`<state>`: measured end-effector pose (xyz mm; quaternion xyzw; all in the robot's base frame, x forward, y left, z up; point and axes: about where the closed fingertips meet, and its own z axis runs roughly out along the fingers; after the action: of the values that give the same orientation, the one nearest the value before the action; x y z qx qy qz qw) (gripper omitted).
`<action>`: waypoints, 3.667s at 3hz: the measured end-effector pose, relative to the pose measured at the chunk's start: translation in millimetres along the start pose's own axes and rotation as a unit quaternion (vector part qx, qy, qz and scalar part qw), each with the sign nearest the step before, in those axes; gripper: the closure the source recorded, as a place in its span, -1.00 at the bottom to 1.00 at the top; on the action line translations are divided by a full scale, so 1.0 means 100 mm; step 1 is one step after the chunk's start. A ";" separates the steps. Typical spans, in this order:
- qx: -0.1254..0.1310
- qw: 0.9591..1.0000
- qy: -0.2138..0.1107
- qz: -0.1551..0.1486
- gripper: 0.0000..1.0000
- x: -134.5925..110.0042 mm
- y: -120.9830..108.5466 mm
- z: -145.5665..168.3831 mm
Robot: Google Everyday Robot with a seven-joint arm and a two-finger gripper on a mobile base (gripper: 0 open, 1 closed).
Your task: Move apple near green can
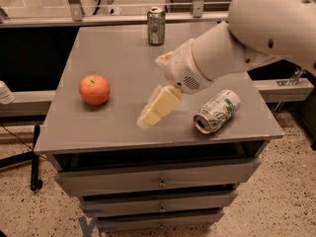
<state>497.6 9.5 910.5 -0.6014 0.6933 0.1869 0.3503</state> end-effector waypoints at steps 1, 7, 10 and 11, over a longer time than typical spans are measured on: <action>0.006 0.999 -0.032 0.013 -1.00 -0.20 -0.18 0.44; 0.035 0.991 -0.116 0.062 0.28 -0.64 -0.68 1.59; 0.178 0.980 -0.073 0.054 1.00 -0.37 -1.21 0.33; 0.178 0.980 -0.074 0.054 1.00 -0.37 -1.20 0.33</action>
Offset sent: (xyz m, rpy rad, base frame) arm 0.1029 0.1250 -0.0532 0.2113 0.0000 -0.0489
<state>623.4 33.2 933.9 -0.4756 0.7192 0.1232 0.4913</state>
